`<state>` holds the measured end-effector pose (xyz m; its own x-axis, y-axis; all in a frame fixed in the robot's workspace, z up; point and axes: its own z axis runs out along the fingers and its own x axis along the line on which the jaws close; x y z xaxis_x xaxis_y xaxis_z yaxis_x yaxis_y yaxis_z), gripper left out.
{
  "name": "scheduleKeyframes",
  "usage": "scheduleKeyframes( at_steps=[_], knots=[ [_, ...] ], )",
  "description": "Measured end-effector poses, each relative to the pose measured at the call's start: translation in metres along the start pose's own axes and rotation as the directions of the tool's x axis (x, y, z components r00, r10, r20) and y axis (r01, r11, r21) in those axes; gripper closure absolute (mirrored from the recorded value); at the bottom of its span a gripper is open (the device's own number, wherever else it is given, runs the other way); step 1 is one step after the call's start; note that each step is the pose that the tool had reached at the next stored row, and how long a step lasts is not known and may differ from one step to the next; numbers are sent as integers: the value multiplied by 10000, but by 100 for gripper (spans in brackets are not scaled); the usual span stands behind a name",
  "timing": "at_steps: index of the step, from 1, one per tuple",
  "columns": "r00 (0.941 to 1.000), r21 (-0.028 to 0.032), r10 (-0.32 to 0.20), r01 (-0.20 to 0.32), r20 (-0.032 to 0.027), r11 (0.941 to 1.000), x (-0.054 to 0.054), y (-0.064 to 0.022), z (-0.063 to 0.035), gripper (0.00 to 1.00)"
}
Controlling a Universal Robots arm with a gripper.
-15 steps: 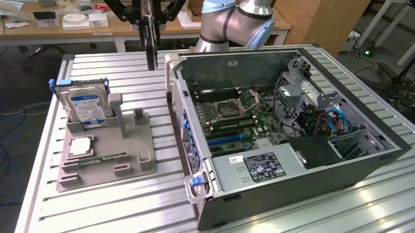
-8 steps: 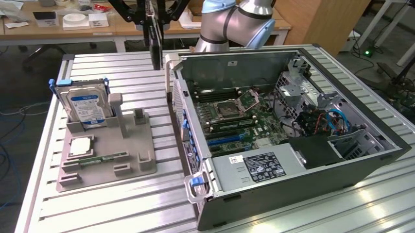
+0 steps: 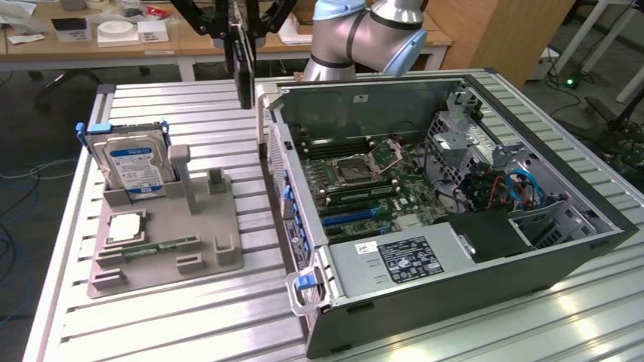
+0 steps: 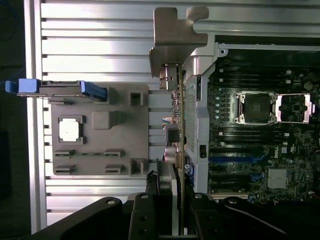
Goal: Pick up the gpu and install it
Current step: 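Pick up the gpu and move the gpu toward the slot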
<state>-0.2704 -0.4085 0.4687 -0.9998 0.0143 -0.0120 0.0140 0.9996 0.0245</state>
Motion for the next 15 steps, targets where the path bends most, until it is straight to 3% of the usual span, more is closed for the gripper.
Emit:
scheduleKeyframes(
  at_steps=[15],
  knots=[
    [10000, 0, -41, 41, -1, 10000, -84, 1, 5, 71]
  ],
)
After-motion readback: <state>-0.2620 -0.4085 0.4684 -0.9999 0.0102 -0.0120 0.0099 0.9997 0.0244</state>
